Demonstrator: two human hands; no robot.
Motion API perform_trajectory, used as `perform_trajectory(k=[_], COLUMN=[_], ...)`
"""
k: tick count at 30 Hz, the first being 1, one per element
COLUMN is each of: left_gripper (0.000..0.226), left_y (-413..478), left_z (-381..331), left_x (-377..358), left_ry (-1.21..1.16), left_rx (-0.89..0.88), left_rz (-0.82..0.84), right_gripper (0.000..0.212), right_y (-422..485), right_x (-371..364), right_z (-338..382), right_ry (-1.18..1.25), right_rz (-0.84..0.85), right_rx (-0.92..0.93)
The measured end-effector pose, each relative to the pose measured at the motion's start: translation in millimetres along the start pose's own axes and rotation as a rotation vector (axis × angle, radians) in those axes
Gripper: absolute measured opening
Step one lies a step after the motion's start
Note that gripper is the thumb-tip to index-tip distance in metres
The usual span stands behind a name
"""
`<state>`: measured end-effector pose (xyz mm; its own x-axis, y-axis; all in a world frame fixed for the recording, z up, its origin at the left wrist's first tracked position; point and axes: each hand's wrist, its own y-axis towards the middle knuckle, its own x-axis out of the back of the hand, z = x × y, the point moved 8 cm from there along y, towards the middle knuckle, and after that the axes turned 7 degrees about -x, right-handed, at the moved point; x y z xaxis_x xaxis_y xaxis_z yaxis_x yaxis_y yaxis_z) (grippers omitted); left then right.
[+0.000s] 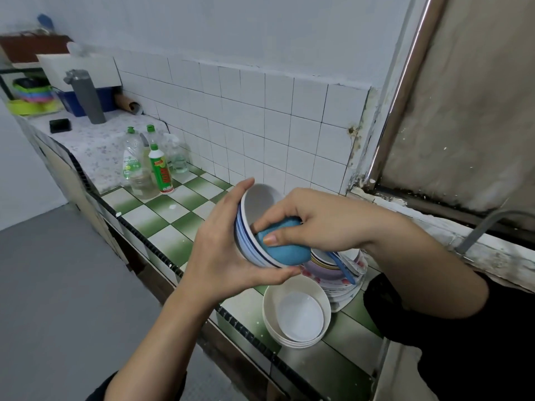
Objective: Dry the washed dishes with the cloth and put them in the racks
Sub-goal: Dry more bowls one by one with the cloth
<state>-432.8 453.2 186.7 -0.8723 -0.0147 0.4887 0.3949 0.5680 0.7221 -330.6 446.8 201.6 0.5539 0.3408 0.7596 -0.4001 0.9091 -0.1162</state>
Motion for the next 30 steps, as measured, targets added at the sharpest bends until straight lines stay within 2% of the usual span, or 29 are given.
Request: perform_trajectory(k=[4,6,9,11,14,16,18,22,24,30], left_gripper=[0.118,0.120,0.118,0.115,0.114,0.115,0.113,0.115,0.116,0.116], left_y=[-5,-5,-4,-5,-9,-10,-8,-2,-2,-9], left_z=[-1,-3,-6,-5,0,-1,-7,-15,-11,-9], left_x=[-5,-4,0,1,0,1,1,-6,-7,-2], left_ry=[-0.023,-0.017,-0.014,0.010,0.050,0.056,0.064,0.072,0.079,0.014], left_rx=[0.066,0.079,0.054,0.036,0.036,0.036,0.013,-0.009,-0.007,0.004], left_rz=[0.018,0.021,0.007,0.011,0.007,-0.014,-0.027,0.000,0.011,-0.007], right_gripper=[0.016,0.026,0.031,0.033,0.028,0.020,0.022,0.021,0.020,0.014], right_y=[2,1,-2,-6,-11,-14,-16,-11,-8,-10], right_x=[-4,-10,-11,-3,19,29,30,11,3,-9], right_z=[-18,-25,-26,-27,-34,-38,-34,-20,-16,-23], right_ry=[0.617,0.890,1.080,1.158,1.139,0.912,0.576,0.182,0.253,0.930], right_rz=[-0.003,0.046,0.118,0.109,-0.074,-0.234,-0.339,-0.401,-0.377,-0.139], right_rx=[-0.128,-0.180,-0.186,-0.171,-0.167,-0.202,-0.217,-0.212,-0.182,-0.182])
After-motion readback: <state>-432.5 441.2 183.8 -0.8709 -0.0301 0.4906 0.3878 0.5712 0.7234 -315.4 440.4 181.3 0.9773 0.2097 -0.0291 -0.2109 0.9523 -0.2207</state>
